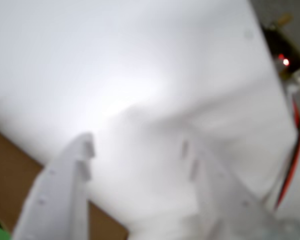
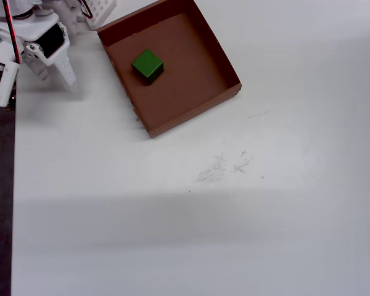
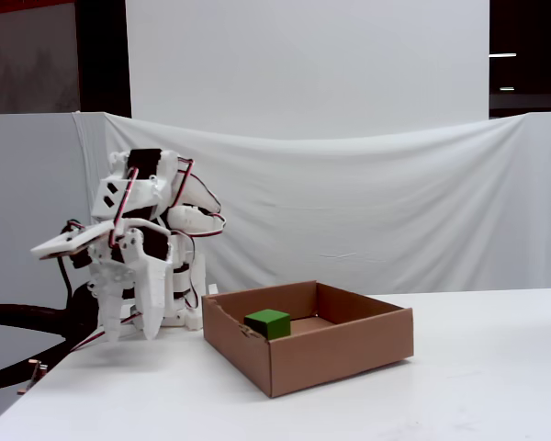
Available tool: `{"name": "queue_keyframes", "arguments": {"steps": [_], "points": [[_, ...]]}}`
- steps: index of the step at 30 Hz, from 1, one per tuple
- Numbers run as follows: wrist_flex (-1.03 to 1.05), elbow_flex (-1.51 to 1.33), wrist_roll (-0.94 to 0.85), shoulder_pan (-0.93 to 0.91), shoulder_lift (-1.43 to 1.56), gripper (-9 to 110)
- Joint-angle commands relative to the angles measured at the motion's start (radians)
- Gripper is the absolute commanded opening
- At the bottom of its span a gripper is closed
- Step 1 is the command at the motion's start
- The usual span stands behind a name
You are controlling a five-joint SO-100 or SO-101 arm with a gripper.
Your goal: Grasp a green cube and put it in a box.
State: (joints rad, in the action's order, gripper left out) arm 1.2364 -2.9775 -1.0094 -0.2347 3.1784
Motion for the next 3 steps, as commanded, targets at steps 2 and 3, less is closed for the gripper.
{"name": "queue_keyframes", "arguments": {"steps": [2,3], "points": [[-0.003,0.005,0.005,-0.006,0.006,23],[-0.003,0.005,0.005,-0.006,0.006,23]]}}
